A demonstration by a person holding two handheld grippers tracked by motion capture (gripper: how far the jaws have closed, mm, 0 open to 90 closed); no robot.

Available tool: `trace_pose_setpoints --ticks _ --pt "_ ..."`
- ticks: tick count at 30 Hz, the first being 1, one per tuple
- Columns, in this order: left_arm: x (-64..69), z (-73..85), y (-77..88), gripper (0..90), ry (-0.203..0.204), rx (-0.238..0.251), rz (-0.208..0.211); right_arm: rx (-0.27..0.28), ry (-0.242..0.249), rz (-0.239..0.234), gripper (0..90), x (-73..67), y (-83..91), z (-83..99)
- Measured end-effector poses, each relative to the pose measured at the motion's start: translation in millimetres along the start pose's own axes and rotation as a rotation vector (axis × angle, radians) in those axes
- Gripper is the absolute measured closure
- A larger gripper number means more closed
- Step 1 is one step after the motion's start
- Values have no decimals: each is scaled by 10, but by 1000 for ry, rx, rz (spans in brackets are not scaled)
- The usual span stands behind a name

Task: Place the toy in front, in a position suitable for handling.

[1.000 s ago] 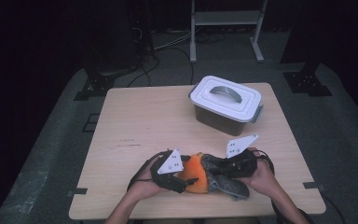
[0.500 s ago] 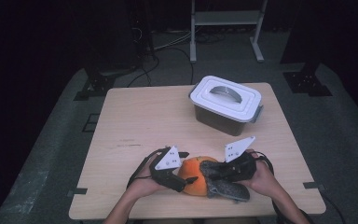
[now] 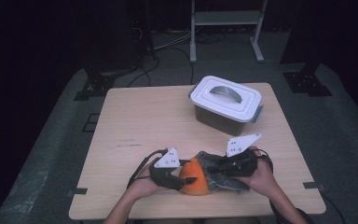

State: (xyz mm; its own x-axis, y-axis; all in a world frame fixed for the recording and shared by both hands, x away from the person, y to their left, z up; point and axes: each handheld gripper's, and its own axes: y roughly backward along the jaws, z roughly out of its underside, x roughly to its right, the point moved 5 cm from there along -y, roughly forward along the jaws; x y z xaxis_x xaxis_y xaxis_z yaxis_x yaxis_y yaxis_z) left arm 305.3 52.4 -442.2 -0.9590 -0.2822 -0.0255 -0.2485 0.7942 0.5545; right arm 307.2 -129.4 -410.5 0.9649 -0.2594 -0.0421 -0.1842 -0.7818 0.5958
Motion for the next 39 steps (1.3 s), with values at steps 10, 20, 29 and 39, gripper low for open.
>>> trace_pose_setpoints --ticks 10,20,29,39 --pt "-6 7 -10 413 4 0 -28 -64 30 6 775 -20 -61 39" --pt "2 14 45 357 -9 -13 26 -56 -28 4 772 68 15 122" --pt "61 -6 53 384 -42 -6 54 -15 30 -30 776 -77 -17 -8" --pt "16 91 107 423 -32 1 105 15 -120 -14 775 223 44 230"
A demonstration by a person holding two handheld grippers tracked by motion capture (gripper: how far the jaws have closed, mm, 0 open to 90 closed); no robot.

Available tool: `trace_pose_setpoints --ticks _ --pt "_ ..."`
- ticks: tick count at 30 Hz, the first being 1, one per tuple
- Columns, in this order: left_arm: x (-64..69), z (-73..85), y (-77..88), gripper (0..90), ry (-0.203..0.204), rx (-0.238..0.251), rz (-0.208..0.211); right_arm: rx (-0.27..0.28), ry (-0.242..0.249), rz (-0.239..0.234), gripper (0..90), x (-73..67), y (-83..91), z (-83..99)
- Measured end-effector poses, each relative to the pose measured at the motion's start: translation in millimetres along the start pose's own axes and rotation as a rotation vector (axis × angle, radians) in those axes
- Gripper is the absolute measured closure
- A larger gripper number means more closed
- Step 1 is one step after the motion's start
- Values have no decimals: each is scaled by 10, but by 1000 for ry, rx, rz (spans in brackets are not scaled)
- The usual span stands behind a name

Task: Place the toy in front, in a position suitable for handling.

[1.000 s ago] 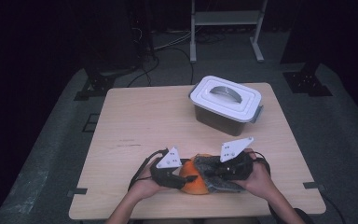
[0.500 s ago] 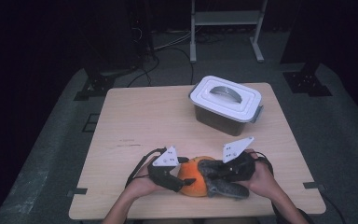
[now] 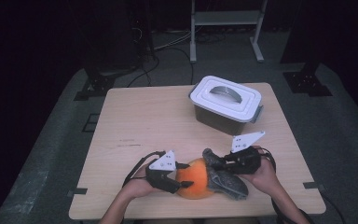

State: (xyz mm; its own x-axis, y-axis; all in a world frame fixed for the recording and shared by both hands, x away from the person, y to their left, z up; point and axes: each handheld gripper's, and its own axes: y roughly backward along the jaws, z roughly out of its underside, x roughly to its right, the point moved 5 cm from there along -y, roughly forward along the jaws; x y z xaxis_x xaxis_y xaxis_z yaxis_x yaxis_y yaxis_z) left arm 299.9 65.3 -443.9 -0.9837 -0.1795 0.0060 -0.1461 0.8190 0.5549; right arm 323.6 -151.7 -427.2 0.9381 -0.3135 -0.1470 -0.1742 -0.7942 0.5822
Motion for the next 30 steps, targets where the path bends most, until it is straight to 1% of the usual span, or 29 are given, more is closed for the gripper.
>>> trace_pose_setpoints --ticks 3,7,9,11,13,14,15,17,18,20,24,25,26,28,30 --pt "0 0 -2 423 -4 0 3 -4 -55 -19 775 85 -6 97" --pt "13 14 20 422 -8 1 23 -26 -78 -2 776 145 12 170" --pt "30 20 28 421 -10 8 47 -34 -89 5 777 171 23 189" --pt "53 23 31 419 -29 11 70 -4 -81 -5 778 156 49 155" --pt "79 21 26 417 -41 18 91 47 -56 -31 777 91 80 71" --pt "90 18 20 418 -52 16 100 60 -48 -40 777 67 83 40" --pt "99 17 17 417 -54 15 104 64 -31 -46 776 39 74 9" --pt "100 20 18 420 -57 13 101 40 -31 -50 776 33 30 23" --pt "91 24 20 422 -57 11 98 38 -36 -56 776 47 17 39" --pt "81 30 22 424 -48 14 97 20 -71 -62 775 102 6 93" --pt "50 48 35 425 -35 20 94 -34 -111 -44 774 202 -12 229" --pt "48 46 33 425 -34 19 90 -33 -118 -45 775 208 -8 242" --pt "45 43 31 425 -33 16 82 -29 -114 -43 775 205 2 233" --pt "26 37 25 423 -18 17 64 -13 -89 -34 776 165 28 169" --pt "4 27 14 421 -2 25 50 28 -70 -61 776 87 52 70"
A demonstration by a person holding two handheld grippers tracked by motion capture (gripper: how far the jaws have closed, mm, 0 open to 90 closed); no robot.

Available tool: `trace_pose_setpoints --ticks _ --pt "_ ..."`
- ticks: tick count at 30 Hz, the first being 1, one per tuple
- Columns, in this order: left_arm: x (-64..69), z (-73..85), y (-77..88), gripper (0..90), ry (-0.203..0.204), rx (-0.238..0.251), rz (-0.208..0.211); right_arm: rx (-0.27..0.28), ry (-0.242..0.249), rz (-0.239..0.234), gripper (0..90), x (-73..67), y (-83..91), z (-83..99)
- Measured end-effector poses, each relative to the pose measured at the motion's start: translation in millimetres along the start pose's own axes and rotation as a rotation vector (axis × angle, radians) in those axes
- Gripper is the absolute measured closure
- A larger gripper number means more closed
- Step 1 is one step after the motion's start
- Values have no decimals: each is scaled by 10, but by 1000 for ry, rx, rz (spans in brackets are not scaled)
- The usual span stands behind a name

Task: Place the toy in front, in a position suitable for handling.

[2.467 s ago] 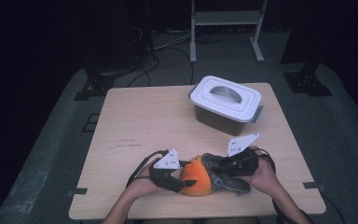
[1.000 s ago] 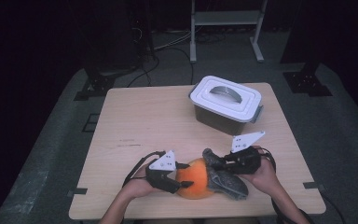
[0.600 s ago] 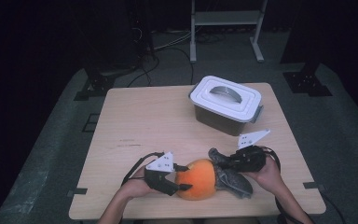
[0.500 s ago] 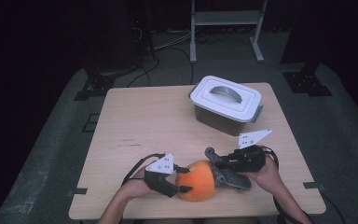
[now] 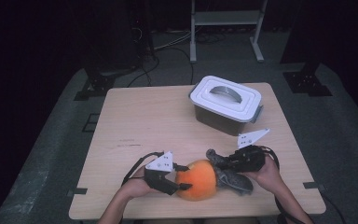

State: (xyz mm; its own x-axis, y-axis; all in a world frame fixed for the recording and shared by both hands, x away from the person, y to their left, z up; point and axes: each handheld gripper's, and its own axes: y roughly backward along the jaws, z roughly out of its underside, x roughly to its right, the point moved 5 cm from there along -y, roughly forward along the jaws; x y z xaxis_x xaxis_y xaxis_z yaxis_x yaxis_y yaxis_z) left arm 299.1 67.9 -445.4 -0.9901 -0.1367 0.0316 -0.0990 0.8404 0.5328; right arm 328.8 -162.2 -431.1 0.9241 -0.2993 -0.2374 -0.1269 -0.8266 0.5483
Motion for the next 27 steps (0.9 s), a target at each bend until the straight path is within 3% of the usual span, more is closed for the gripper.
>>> trace_pose_setpoints --ticks 2,5,7,9,13,16,19,23,27 --pt "-13 -8 -13 420 5 1 -12 23 35 -21 774 -115 -17 -91" --pt "-32 -5 -16 419 22 6 -35 7 101 -22 770 -290 -87 -165" --pt "-52 -7 -12 418 38 17 -55 -6 126 -9 770 -332 -106 -181" --pt "-63 -20 -15 412 49 24 -60 -22 139 25 771 -314 -111 -177" --pt "-83 -55 19 370 73 51 -36 -37 98 82 771 -149 -103 -96" --pt "-87 -30 26 364 75 39 -29 -45 66 126 769 -17 -79 -40" --pt "-104 -23 5 419 85 41 -61 -35 61 122 769 -19 -70 -45" --pt "-189 -37 -5 452 164 71 -122 17 105 83 773 -176 20 -182" --pt "-265 -35 -25 453 251 108 -155 9 160 55 771 -367 -43 -273"
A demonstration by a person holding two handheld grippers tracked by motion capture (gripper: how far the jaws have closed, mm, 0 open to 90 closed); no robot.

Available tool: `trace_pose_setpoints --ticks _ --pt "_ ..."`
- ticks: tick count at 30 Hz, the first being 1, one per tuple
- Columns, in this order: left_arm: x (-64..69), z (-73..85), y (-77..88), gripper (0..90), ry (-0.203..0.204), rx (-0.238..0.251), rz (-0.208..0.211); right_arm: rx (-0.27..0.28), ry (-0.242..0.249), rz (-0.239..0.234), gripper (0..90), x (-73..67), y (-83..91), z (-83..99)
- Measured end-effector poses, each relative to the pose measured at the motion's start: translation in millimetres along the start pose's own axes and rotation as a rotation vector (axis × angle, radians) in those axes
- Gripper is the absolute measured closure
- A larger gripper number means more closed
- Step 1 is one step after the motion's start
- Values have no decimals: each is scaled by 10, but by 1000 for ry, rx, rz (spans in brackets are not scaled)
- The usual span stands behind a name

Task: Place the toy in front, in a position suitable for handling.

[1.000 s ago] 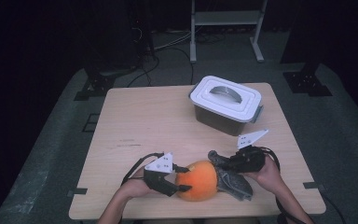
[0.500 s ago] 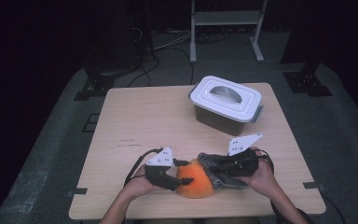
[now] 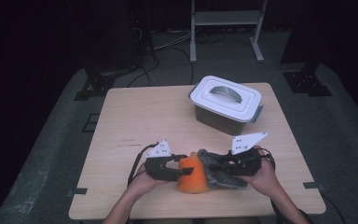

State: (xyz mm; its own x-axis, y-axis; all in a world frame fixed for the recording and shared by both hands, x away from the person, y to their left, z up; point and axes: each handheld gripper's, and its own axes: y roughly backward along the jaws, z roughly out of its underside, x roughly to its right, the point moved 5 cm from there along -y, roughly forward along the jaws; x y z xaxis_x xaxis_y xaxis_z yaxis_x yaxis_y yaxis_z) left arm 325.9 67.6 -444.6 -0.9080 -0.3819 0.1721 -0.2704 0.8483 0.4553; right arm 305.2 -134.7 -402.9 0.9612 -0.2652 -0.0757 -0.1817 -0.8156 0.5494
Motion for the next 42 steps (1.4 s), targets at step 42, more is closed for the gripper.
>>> trace_pose_setpoints --ticks 42 --pt "32 -39 -70 537 93 69 -32 -104 110 -6 771 -142 -197 24"
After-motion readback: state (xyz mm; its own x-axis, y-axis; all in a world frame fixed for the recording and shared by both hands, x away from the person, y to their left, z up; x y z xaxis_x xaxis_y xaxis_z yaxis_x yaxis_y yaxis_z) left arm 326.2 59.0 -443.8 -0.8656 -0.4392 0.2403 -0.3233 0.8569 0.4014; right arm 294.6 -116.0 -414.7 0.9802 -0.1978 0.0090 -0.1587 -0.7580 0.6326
